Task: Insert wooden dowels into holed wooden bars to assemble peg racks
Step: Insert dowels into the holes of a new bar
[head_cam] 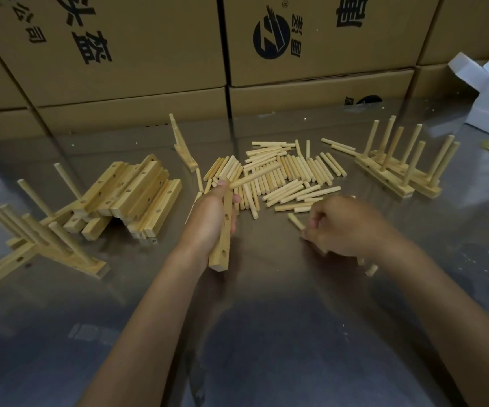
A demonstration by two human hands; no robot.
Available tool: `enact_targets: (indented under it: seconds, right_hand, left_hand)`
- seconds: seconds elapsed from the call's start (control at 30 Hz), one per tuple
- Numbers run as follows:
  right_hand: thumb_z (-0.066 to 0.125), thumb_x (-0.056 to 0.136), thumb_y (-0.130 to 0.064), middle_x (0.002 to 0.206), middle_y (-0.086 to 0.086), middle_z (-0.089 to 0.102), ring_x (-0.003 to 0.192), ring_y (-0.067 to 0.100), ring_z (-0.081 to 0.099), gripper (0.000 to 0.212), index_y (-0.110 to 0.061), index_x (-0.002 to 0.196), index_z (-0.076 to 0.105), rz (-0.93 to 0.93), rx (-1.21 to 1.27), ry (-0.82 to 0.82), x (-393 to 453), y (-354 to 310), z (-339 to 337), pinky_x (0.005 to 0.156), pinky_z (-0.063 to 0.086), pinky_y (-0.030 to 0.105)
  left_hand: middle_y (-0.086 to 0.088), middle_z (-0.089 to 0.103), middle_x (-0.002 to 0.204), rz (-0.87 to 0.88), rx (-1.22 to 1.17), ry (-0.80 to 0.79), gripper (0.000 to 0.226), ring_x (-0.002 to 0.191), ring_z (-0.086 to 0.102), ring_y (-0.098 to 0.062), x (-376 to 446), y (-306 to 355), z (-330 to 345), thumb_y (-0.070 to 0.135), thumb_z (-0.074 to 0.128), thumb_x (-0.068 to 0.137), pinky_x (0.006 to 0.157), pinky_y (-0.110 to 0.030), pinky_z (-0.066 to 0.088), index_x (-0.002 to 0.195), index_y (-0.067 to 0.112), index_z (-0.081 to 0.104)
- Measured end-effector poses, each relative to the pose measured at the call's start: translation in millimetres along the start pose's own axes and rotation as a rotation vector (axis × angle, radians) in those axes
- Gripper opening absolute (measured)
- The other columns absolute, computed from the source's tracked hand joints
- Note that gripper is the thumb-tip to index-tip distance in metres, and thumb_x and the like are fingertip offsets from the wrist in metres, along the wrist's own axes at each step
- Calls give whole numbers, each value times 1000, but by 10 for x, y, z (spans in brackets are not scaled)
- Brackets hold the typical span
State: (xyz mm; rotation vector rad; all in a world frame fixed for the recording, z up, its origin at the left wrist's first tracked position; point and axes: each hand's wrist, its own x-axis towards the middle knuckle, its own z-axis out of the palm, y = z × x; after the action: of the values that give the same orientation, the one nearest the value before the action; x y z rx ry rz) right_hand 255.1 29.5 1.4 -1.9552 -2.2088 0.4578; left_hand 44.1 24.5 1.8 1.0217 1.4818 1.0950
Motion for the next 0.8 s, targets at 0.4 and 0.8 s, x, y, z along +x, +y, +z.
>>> enact_targets:
  seconds: [0.4, 0.8]
  right_hand:
    - [53, 95, -13, 85, -14, 51, 75, 0, 46, 30, -24, 120, 65, -592, 261, 310, -227, -473, 202, 65, 33, 14]
    - [66, 85, -5, 71, -7, 48, 67, 12, 43, 19, -13, 100, 75, -688, 83, 515, -271, -501, 196, 54, 40, 30]
  left_hand:
    - [1, 44, 47, -108, -189, -125, 44, 36, 39, -11, -55, 32, -17, 51, 41, 101, 35, -18, 34, 78, 18, 59]
    - [3, 47, 45, -62, -135, -127, 49, 36, 40, -9, -110, 51, 94, 60, 41, 99, 39, -19, 32, 79, 19, 59]
